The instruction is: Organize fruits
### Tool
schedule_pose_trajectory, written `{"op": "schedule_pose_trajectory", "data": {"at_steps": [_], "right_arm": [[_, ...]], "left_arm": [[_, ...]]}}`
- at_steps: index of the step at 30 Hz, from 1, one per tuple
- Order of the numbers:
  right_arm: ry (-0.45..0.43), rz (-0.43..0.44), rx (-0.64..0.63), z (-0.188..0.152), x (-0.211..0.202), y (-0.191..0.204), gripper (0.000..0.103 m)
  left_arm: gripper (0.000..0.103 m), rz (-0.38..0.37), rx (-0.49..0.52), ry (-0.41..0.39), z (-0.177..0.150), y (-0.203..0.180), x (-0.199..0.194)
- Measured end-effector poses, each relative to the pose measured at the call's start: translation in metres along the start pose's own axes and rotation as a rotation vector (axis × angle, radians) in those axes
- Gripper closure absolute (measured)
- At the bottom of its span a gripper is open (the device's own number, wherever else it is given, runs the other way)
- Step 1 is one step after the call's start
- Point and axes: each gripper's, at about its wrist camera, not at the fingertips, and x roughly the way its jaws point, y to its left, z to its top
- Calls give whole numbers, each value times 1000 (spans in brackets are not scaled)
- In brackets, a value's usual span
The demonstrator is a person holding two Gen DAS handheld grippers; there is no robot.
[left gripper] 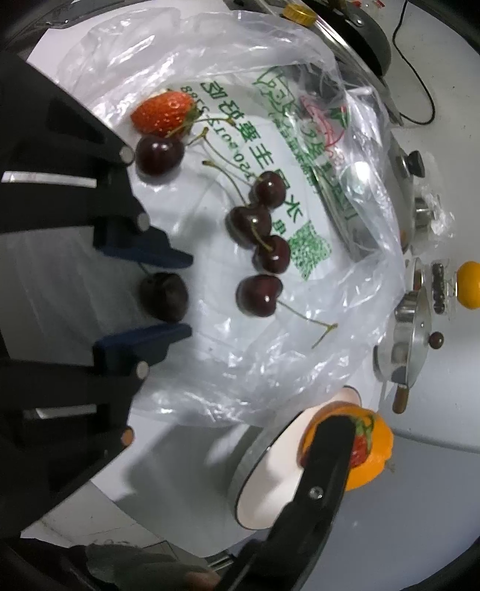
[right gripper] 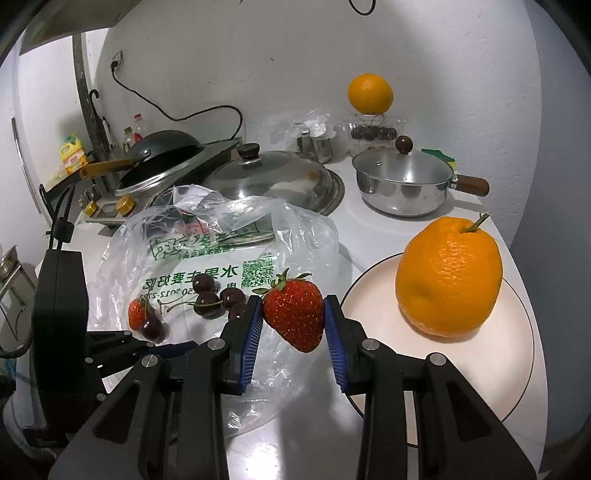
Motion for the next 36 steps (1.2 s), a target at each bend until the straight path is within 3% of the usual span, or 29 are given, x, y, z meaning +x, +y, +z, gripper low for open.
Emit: {"op": "schedule_pose_trajectory", "data": {"at_steps": [21,36], "right_arm": [[-11,-13,-14,1,-12,3,67],[-50,-42,-27,8,-34,4,67]], "left_arm": [[76,-34,-28,-47,-4,5,-19],[76,-15,-27,-153,9,4,-61]]}}
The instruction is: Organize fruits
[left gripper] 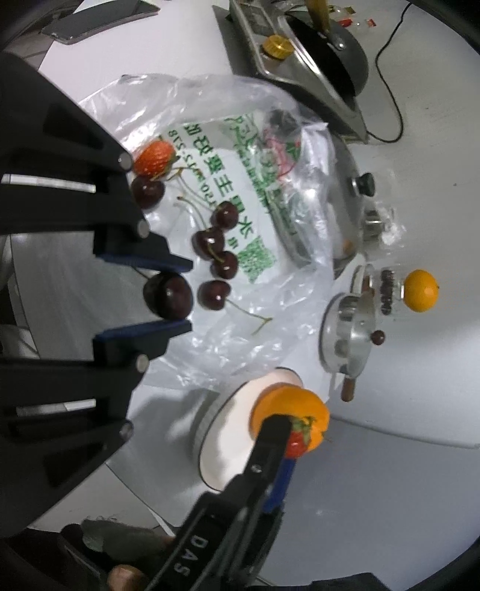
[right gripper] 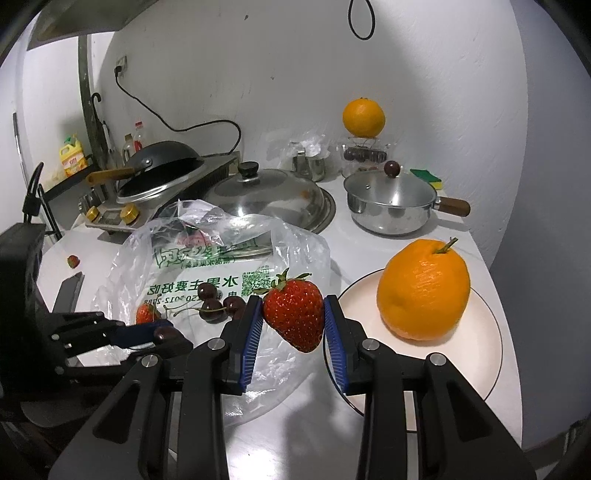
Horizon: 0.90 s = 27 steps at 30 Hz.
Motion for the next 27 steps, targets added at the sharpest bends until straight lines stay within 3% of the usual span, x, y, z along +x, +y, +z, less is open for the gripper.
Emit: {"op": "schedule_pose_trajectory", "data": {"at_steps": [8,27], "right_arm": [[-17,-16,6,-2,-13,-6,67],[-22,-74,50,-18,-33,-55,67]], "left_arm": [[76,2,12,-38,11,-10,-10],[76,-40,66,-41,28,-64,5]]}}
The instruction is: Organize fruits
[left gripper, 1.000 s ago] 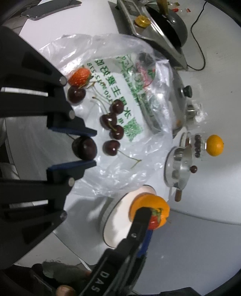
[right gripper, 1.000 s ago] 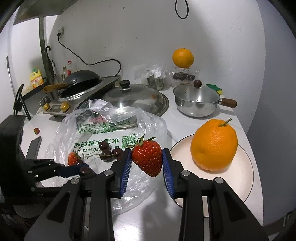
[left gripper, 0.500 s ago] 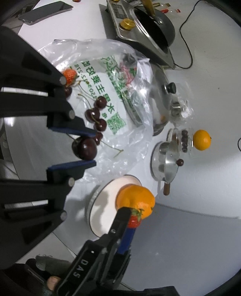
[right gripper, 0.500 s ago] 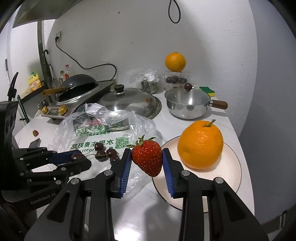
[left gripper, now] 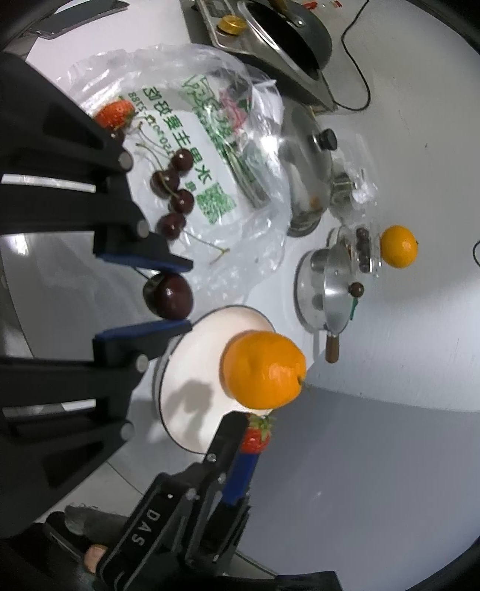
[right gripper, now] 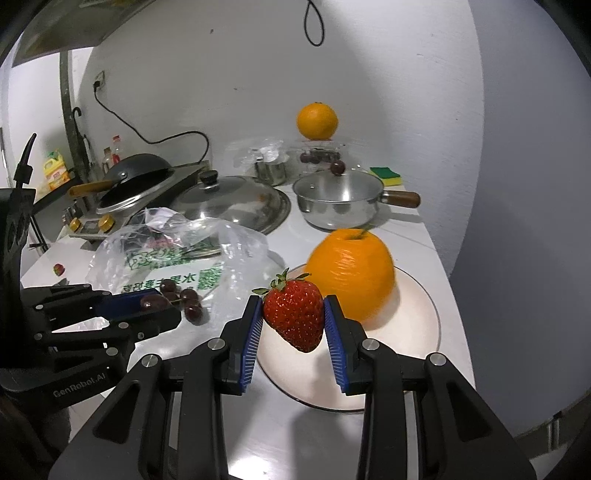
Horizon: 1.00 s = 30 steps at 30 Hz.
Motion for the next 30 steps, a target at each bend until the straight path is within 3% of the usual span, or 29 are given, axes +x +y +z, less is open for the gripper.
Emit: {"op": "schedule_pose_trajectory", "data": {"at_steps": [30], "right_arm": [[62,-37,78,-25,24,-76,67]], "left_arm": [[76,-49,66,71,21,-56,65]]}}
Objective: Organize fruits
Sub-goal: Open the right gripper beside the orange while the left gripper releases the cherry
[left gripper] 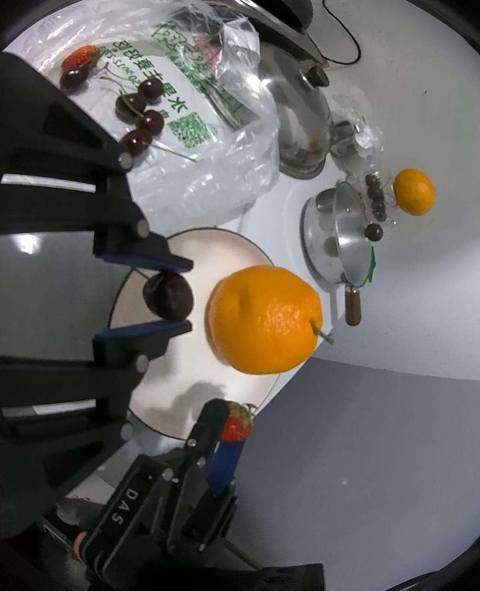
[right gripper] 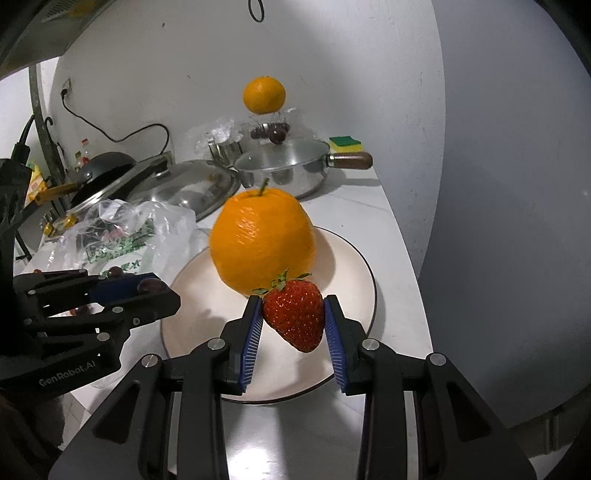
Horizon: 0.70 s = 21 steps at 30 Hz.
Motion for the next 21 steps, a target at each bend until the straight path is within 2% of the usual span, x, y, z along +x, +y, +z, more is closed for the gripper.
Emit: {"op": "schedule_pose_trajectory", "data": {"at_steps": [10,21], "right_arm": [[39,-2,0,-1,21,-12,67],[59,-1,-9,1,33,-14,67]], "left_arm": [[76,-9,6,36,6,-5,28],[75,-16,2,63,5,-3,42]]}}
